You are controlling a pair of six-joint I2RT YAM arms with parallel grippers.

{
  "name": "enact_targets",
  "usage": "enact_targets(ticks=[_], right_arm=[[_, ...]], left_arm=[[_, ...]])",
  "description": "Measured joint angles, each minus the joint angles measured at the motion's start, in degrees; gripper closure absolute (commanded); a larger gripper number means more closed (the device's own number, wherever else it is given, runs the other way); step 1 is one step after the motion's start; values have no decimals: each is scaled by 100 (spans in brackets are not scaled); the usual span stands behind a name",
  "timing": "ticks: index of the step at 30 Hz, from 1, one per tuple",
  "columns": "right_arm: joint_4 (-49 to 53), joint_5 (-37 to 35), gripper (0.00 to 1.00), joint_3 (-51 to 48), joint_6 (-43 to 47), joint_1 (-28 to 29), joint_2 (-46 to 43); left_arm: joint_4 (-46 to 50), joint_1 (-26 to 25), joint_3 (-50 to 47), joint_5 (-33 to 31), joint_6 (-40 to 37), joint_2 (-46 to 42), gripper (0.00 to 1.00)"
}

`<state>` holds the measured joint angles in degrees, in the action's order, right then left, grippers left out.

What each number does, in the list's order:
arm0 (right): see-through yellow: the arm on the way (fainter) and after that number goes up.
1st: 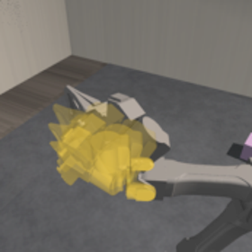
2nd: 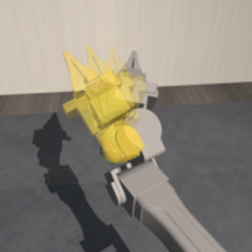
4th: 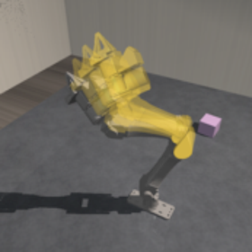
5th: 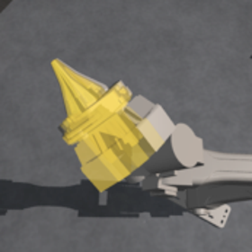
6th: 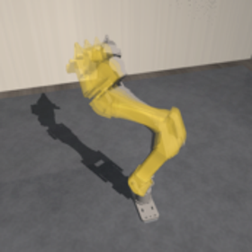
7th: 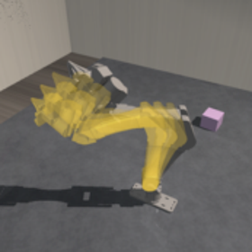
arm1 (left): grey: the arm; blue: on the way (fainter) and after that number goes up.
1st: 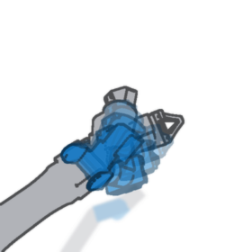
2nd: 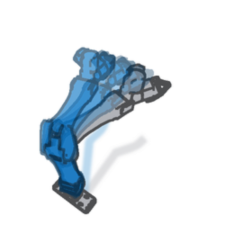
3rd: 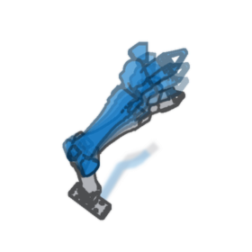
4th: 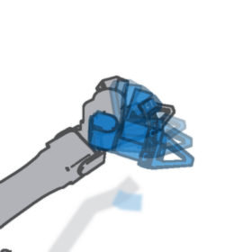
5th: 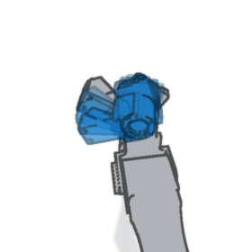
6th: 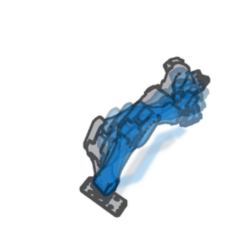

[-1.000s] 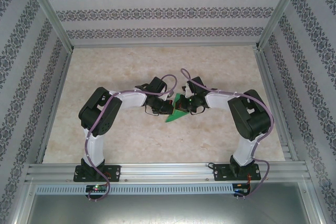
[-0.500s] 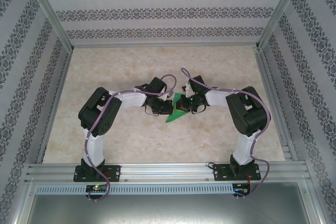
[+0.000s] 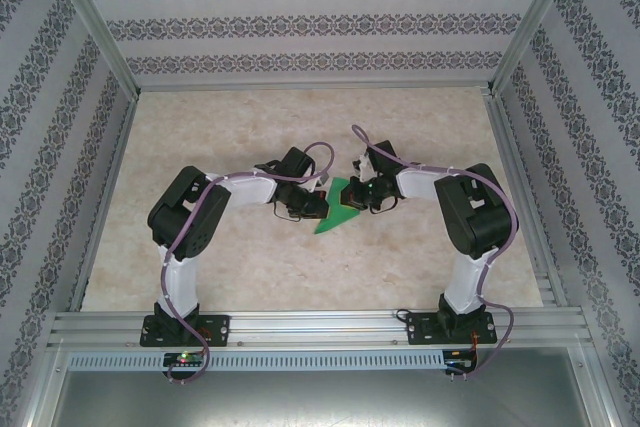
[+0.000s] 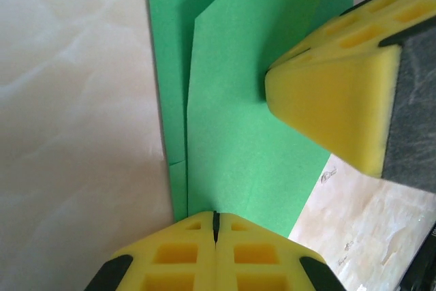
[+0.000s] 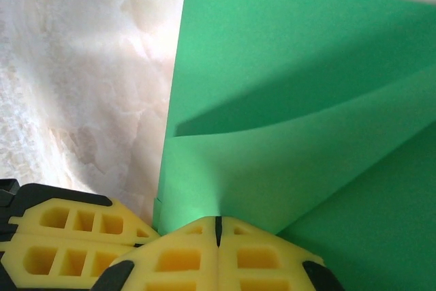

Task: Fold a paper plane with a square sheet of paper (pick it up from the middle)
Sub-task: Fourth fold the wing at the center of the table.

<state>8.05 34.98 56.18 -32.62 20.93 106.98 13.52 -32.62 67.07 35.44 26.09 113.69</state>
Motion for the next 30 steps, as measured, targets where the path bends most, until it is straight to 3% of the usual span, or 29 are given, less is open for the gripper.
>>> enact_targets(ticks=[18, 30], right_arm=[[-251, 11, 100, 44, -11, 385, 149], [52, -474, 100, 463, 44, -686, 225]], left_arm=[[109, 87, -20, 120, -170, -11, 100], [140, 109, -46, 127, -238, -28, 100]])
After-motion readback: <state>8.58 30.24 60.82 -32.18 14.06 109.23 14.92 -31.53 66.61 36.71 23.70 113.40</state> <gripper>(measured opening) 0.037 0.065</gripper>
